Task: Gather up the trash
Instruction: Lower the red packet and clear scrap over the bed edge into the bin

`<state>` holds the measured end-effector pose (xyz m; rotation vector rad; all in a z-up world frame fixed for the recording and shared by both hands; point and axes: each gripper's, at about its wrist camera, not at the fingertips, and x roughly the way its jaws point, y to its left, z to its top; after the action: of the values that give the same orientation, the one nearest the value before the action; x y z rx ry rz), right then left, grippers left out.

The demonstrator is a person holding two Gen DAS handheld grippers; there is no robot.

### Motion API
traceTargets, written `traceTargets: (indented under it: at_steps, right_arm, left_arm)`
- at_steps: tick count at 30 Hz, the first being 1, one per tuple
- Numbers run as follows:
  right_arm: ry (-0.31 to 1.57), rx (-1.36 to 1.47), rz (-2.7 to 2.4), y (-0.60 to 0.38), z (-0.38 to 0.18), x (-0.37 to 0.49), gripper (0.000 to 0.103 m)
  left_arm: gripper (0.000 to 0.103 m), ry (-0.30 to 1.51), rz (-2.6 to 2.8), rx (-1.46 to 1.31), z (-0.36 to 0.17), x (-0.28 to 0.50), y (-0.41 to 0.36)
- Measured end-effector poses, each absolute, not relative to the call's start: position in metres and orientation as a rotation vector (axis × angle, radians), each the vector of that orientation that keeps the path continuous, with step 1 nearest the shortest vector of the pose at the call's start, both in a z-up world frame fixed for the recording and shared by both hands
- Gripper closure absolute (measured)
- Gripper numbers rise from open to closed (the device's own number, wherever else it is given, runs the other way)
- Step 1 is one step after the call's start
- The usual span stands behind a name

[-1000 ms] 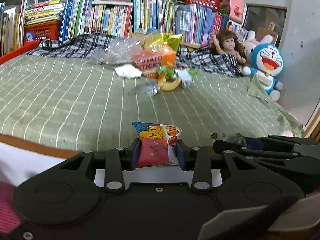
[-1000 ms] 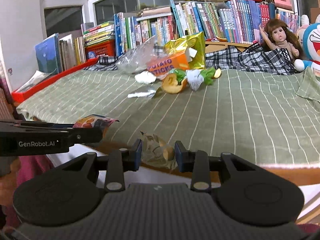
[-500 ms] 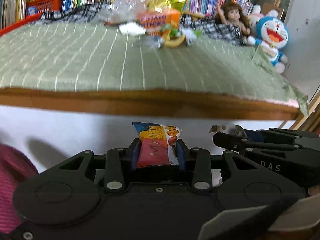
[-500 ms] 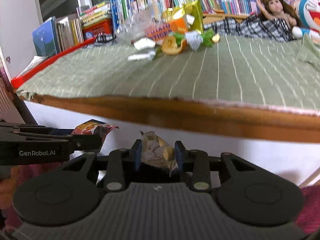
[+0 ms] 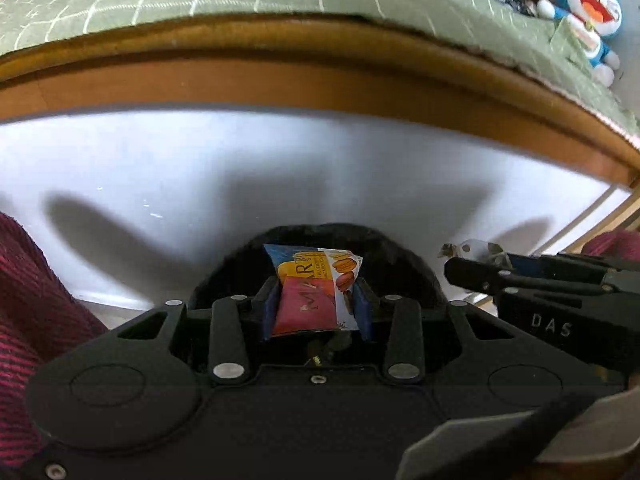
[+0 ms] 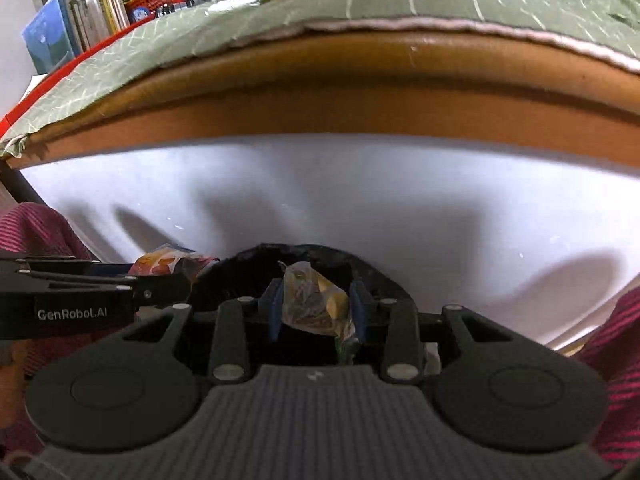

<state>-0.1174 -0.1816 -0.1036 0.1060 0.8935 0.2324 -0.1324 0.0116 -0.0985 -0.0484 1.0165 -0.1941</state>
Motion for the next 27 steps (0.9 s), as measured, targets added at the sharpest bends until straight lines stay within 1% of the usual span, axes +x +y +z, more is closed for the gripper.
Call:
traceTargets:
  at_steps: [13,27]
  right_arm:
    - [0.966,0.155,0.233,-0.184,-0.127,-0.11,0.059]
    - [1.047,0.189,0.189,-0.184,-0.161,-0.101,0.059]
  left_arm:
    - [0.065,1.088,-0.189,-0.021,-0.119,-0.122,0.003]
    - [0.063,1.173,-0.159,-0.026,-0.163,-0.103,-0.006]
